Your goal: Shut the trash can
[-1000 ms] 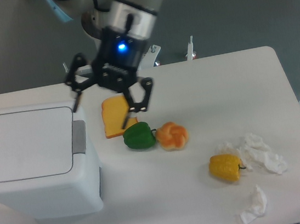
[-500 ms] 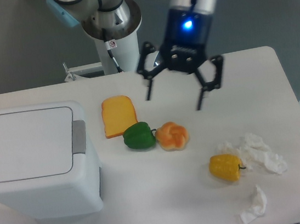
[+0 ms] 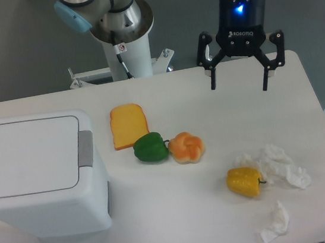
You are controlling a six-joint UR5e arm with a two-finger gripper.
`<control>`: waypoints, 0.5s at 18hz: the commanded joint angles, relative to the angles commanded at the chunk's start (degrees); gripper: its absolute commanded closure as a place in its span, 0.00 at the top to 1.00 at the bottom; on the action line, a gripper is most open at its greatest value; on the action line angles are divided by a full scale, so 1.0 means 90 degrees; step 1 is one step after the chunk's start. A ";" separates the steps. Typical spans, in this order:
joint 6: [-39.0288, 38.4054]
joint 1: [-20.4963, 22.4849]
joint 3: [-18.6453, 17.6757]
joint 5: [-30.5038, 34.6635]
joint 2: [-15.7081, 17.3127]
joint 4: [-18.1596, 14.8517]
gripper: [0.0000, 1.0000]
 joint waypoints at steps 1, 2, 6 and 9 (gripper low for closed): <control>0.0381 0.0010 -0.0020 0.0158 0.0010 -0.0088 1.00; 0.0704 0.0039 -0.0030 0.0207 0.0049 -0.0117 1.00; 0.1661 0.0224 -0.0050 0.0529 0.0127 -0.0351 1.00; 0.3233 0.0458 -0.0138 0.0804 0.0205 -0.0489 1.00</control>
